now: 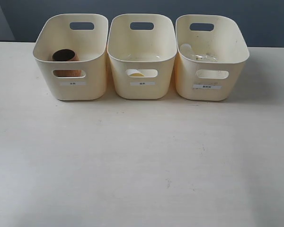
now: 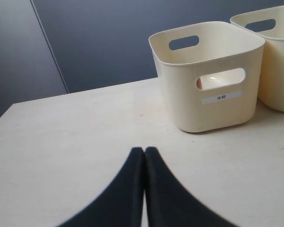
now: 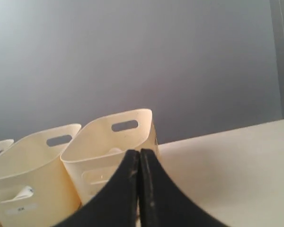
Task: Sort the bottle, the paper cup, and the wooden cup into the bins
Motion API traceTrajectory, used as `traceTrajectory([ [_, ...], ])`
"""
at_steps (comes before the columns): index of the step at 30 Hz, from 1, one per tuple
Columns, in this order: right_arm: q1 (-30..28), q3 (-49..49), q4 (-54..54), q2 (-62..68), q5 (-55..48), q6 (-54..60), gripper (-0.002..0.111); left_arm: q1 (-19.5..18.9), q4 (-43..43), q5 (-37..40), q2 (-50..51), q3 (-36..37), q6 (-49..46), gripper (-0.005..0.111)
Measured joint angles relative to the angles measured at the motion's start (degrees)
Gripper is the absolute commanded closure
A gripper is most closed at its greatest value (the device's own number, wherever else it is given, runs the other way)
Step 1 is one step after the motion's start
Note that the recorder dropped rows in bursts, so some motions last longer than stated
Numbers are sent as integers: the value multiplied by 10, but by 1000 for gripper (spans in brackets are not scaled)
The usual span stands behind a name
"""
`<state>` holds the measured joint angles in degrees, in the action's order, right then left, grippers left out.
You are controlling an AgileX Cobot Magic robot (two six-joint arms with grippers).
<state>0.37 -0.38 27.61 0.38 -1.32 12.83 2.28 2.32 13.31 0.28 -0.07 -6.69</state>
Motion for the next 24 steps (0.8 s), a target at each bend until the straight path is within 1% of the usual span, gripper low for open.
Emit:
traceTrajectory([
  [3, -4, 0, -3, 0, -25, 0, 109, 0, 0, 0, 0, 0, 0, 107],
  [13, -7, 2, -105, -1, -41, 3, 109, 0, 0, 0, 0, 0, 0, 107],
  [15, -7, 2, -101, -1, -62, 2, 109, 0, 0, 0, 0, 0, 0, 107],
  [19, -7, 2, -57, -1, -119, 2, 109, 0, 0, 0, 0, 0, 0, 107],
  [24, -7, 2, -40, -1, -137, 1, 109, 0, 0, 0, 0, 0, 0, 107],
])
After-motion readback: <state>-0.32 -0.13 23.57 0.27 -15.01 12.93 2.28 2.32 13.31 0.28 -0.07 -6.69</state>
